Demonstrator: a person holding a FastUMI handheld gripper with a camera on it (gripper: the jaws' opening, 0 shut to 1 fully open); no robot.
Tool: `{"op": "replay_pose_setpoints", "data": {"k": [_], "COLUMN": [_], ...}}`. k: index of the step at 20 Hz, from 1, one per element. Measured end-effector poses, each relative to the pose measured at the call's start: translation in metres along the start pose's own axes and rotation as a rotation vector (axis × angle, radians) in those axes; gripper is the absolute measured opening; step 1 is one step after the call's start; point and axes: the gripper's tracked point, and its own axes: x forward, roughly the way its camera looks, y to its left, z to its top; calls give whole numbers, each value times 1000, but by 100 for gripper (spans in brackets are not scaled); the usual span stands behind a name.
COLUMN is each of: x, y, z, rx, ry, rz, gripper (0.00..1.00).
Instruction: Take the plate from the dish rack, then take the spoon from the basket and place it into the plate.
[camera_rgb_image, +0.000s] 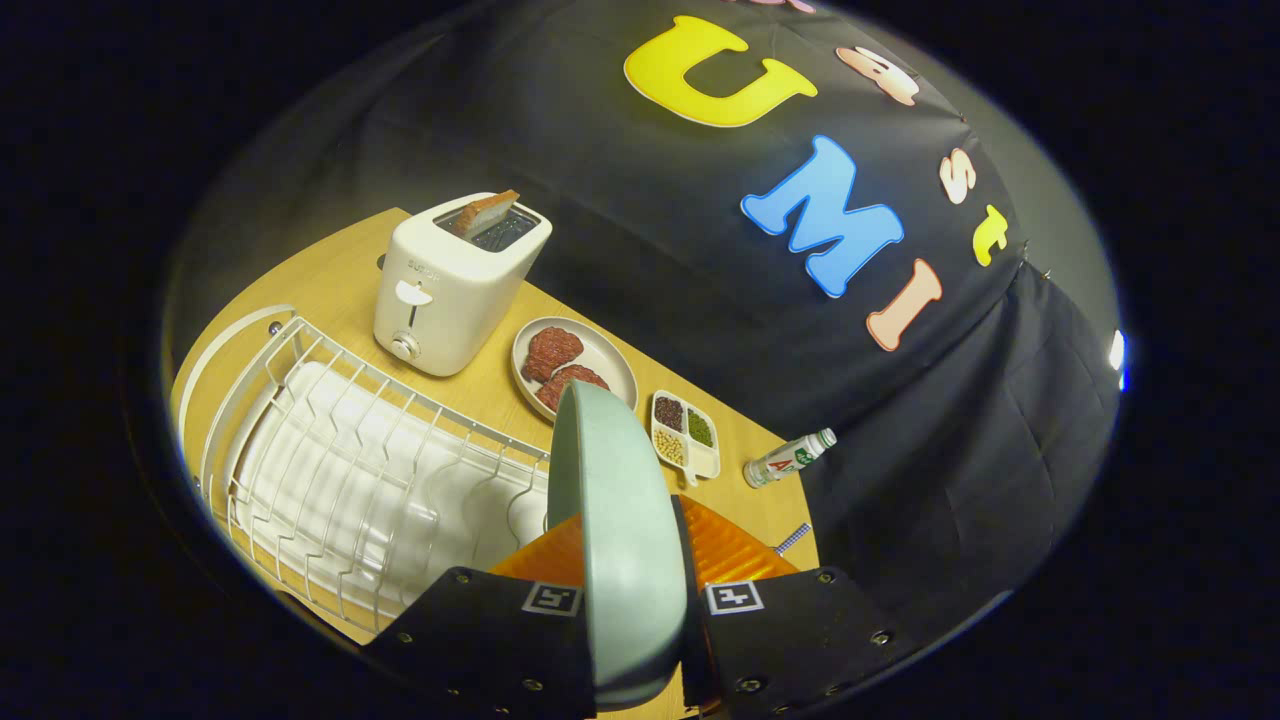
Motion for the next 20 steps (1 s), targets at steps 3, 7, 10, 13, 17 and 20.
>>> {"op": "replay_pose_setpoints", "data": {"k": [3,7,10,13,17,20], "x": [-18,-50,-74,-97,-112,-114], "y": [-18,-44,-52,-59,-63,-58], "z": [-1,-22,-53,-91,-141,-171], "rx": [-2,74,175,266,313,325], "ry": [-11,-19,-20,-10,1,0], "rz": [-37,-29,25,77,140,197], "gripper": [31,31,30,30,30,30]}}
